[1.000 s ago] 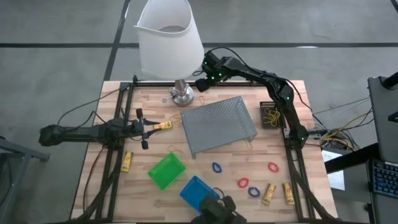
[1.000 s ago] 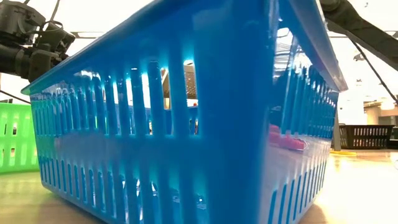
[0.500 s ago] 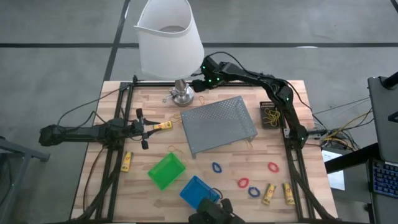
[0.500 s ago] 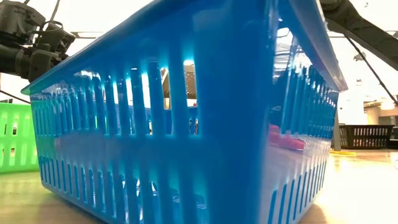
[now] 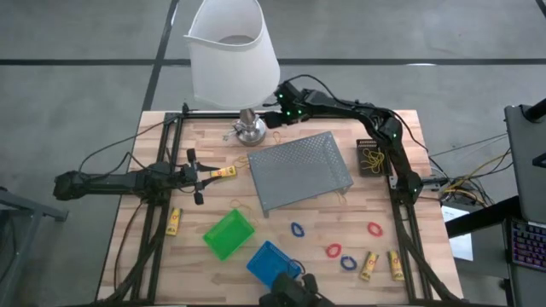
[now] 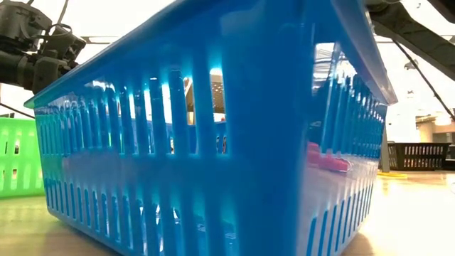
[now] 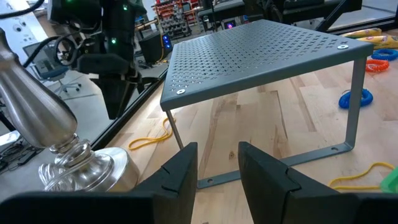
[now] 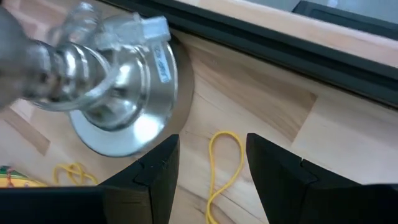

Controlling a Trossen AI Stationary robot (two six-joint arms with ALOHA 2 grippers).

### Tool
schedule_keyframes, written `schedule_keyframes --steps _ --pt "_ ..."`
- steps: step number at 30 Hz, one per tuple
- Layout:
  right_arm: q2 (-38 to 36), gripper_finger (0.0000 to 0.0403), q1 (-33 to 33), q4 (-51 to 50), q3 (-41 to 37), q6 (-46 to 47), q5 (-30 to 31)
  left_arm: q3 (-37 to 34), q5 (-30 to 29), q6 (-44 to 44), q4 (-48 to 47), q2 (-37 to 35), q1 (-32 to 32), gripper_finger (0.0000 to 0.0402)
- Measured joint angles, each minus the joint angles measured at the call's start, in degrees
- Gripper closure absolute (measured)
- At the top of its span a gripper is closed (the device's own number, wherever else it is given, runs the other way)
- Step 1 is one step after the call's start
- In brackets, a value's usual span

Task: Pick & Place Office Desk Supplies
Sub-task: Put the yellow rubber band into the black basket

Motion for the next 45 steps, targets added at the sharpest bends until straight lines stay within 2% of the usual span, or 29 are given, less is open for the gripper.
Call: schedule_keyframes --steps 8,37,45 --pt "-0.02 0.022 0.22 -0.8 -1.78 -1.14 -2.11 -0.01 -0.01 0.01 0.01 0.0 0.01 0.0284" --pt "-0.02 0.022 0.7 1.23 -6.13 -1.16 -1.95 0.0 0.0 0.01 0.0 0.0 0.02 0.0284" --pt "-0.02 0.022 0.7 6.55 -8.97 -0.67 -2.91 0.0 -0.01 0.0 0.02 0.0 0.0 0.0284"
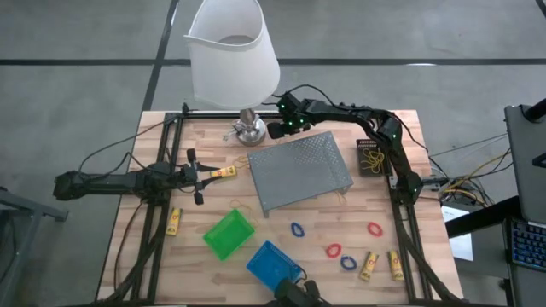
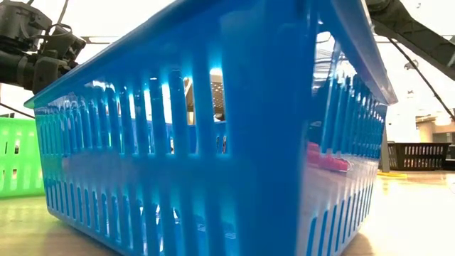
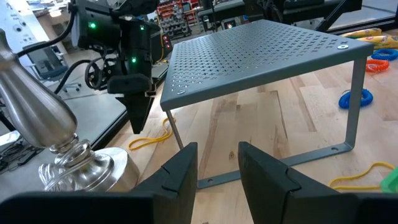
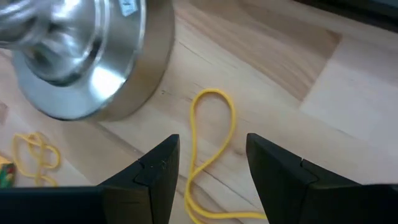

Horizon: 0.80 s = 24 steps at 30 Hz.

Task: Pick & Place Office Desk Supplies
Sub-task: Put the yellow rubber band into the black basket

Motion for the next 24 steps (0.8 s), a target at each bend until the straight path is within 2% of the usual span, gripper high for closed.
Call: schedule_keyframes --steps 7,14,24 --pt "0.0 0.022 0.76 0.76 -0.34 0.88 -0.81 0.0 0.0 0.01 0.0 -0.01 0.02 0.0284" --pt "0.0 0.022 0.83 0.73 0.07 1.25 -7.5 0.0 0.01 0.02 -0.02 -0.02 0.0 0.0284" --pt "0.0 0.022 1.31 0.23 -0.12 2.3 -8.64 -0.02 0.01 0.0 -0.02 0.0 0.02 0.0284"
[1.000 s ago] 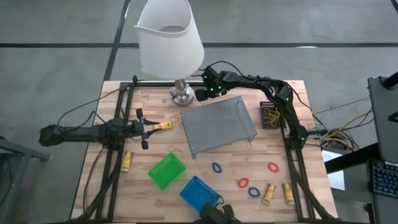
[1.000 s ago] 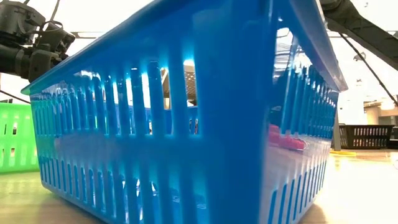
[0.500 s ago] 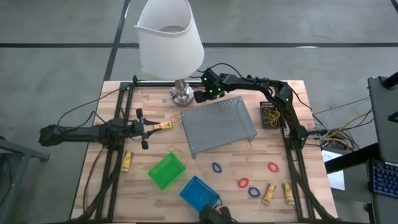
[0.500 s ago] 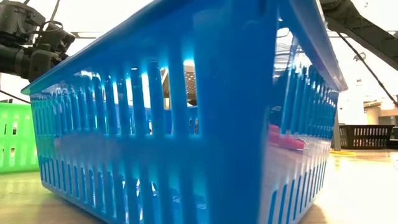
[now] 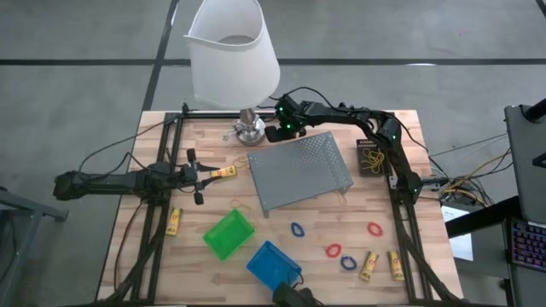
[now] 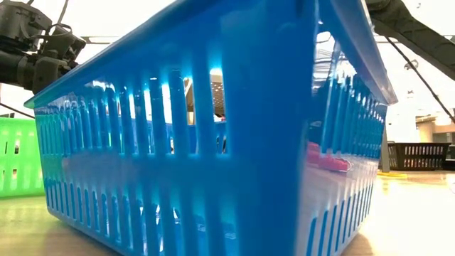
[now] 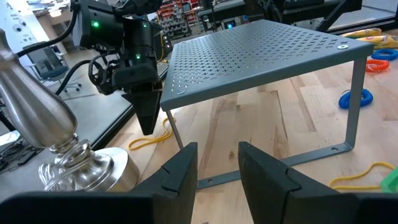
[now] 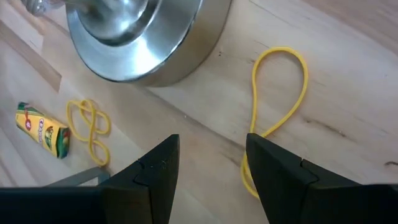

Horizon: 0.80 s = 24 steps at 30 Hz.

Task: Pick & Place Office Desk Supplies
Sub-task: Put the yellow rubber band into the black basket

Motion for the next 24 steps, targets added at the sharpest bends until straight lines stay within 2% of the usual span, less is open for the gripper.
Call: schedule_keyframes --steps 10,19,24 --pt "-0.66 0.022 -0.17 -1.7 0.03 -5.76 -3.3 0.0 -0.02 0.0 0.0 0.0 0.0 0.0284" --pt "-0.72 0.022 -0.59 -2.46 0.13 -6.68 -6.71 0.01 -0.02 0.0 0.0 0.0 0.0 0.0284" --pt "-0.8 0.022 -0.8 -7.82 0.13 -6.36 -6.93 0.02 0.0 0.0 0.0 0.0 -0.02 0.0284"
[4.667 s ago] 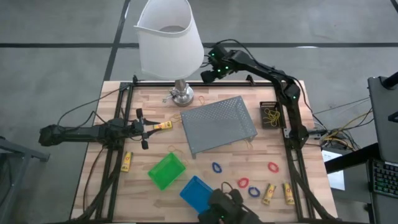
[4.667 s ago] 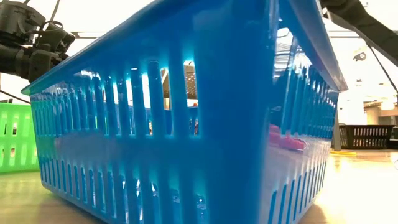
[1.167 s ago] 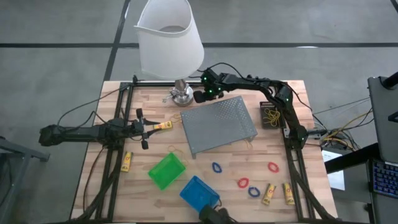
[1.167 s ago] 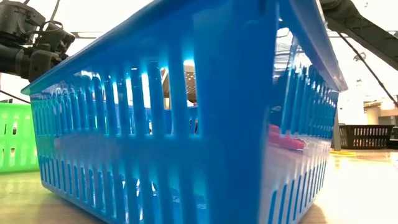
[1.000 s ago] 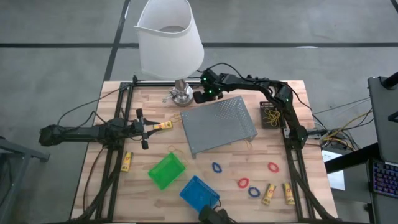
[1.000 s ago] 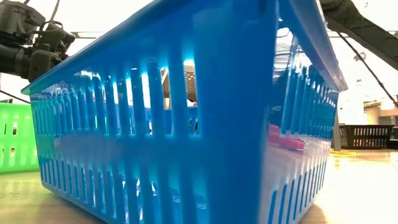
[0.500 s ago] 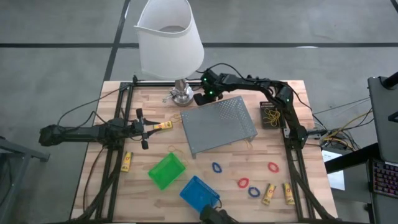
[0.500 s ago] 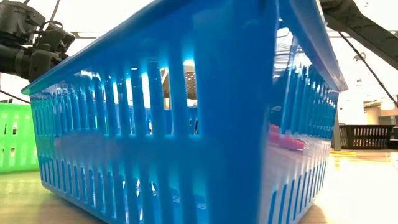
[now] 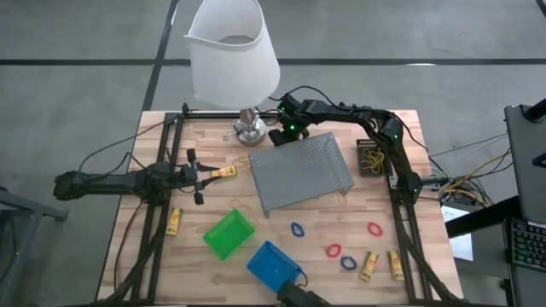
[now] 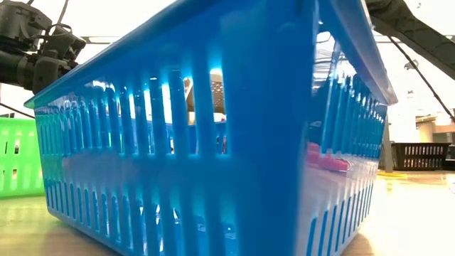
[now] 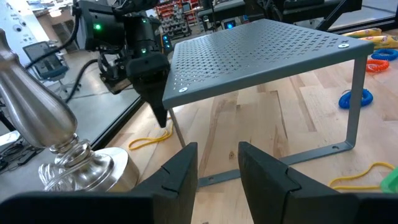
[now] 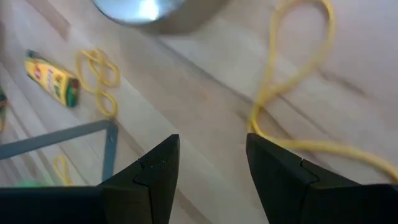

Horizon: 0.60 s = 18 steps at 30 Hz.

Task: Pick & Place Office Desk Supplies
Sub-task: Put the yellow rubber band into the black basket

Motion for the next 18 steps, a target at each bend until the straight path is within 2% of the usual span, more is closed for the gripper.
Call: schedule_keyframes --steps 6,18 --pt "-0.05 0.022 -0.03 -5.3 -0.07 -2.64 0.08 -0.02 0.0 0.0 0.0 0.0 0.02 0.0284" --pt "-0.05 0.022 -1.77 -5.42 -0.2 -0.52 2.5 0.0 0.0 0.0 0.02 0.0 0.0 0.0284"
